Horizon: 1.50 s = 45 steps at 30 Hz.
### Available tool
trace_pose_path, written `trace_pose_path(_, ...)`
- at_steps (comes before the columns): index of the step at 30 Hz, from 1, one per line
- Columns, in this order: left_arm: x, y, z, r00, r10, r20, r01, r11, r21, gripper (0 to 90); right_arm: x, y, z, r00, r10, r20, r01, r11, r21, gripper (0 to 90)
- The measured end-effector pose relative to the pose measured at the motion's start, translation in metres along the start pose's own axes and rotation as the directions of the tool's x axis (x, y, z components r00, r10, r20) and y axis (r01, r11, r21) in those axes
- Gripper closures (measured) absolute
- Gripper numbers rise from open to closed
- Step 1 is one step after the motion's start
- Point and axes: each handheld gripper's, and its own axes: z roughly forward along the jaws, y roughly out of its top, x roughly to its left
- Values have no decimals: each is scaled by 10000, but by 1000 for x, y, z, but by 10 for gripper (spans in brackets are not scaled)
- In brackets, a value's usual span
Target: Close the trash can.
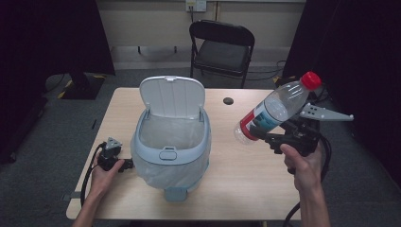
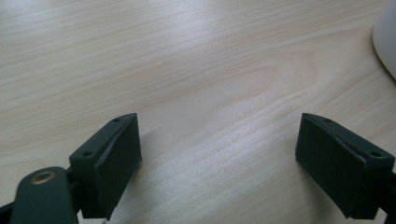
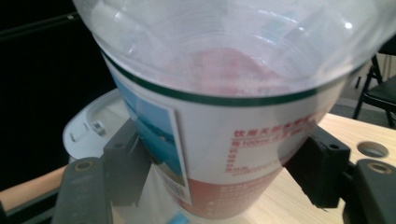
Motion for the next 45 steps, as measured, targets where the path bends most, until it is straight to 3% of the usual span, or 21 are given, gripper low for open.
trace_pose_path(7,0,0,0,10000,1,1,-1,10000,-1,137,15,25,0,9971,-244,-725,214,9989,-428,288)
trace_pose_path(14,0,0,0,10000,-1,0,1,10000,-2,137,27,36,10,9912,-392,-1266,321,9978,-579,288)
trace_pose_path(24,0,0,0,10000,1,1,-1,10000,0,137,50,48,54,9727,-771,-2188,672,9964,-523,286)
trace_pose_path(29,0,0,0,10000,-3,1,3,10000,-2,137,60,45,85,9672,-881,-2382,866,9961,-170,284)
trace_pose_path(35,0,0,0,10000,2,1,-2,10000,-1,137,64,40,106,9647,-936,-2464,962,9954,-15,280)
trace_pose_path(45,0,0,0,10000,-2,0,2,10000,-1,137,63,29,137,9683,-1041,-2271,1260,9885,838,271)
